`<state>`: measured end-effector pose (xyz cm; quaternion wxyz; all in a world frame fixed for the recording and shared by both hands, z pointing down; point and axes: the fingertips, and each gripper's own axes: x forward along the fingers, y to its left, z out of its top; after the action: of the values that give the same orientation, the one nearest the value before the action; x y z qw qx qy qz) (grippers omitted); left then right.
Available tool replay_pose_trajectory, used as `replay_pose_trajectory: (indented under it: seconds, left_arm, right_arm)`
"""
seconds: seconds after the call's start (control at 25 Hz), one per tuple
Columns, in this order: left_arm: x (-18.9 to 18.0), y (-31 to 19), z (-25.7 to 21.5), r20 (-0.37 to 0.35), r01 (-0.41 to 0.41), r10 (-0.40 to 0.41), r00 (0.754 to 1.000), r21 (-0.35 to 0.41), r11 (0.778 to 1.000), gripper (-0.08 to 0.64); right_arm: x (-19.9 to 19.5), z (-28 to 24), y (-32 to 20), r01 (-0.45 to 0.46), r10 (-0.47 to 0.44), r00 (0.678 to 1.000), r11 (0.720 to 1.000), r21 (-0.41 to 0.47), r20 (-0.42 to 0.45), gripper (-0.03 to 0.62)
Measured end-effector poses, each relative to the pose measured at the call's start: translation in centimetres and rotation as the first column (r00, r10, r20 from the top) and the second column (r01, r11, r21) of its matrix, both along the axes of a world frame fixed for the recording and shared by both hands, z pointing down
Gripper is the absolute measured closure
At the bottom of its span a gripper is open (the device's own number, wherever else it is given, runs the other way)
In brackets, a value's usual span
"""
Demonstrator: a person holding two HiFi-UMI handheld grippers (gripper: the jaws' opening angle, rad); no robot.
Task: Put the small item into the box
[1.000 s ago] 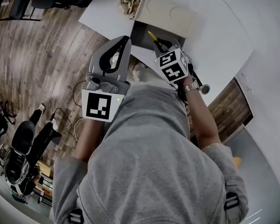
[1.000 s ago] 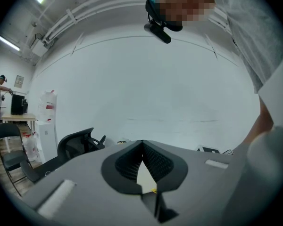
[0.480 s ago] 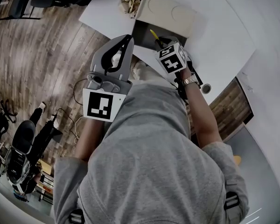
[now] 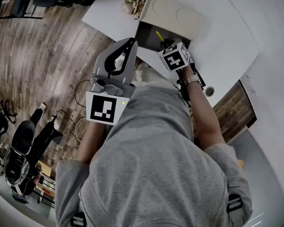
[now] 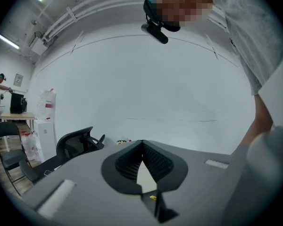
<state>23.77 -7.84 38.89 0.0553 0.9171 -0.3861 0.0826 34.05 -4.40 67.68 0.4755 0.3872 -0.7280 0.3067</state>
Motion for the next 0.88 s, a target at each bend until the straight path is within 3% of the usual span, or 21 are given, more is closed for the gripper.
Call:
replay_pose_trajectory:
  seconds: [0.88]
  left_arm:
    - [-0.8, 1.0, 0.1, 0.003, 0.019, -0.019, 1.0, -0.004, 1.0, 0.557]
  right_arm:
    - [0.4, 2.1, -0.1, -0.04, 0.04, 0.998, 0.999, -0.01, -0.045, 0.526]
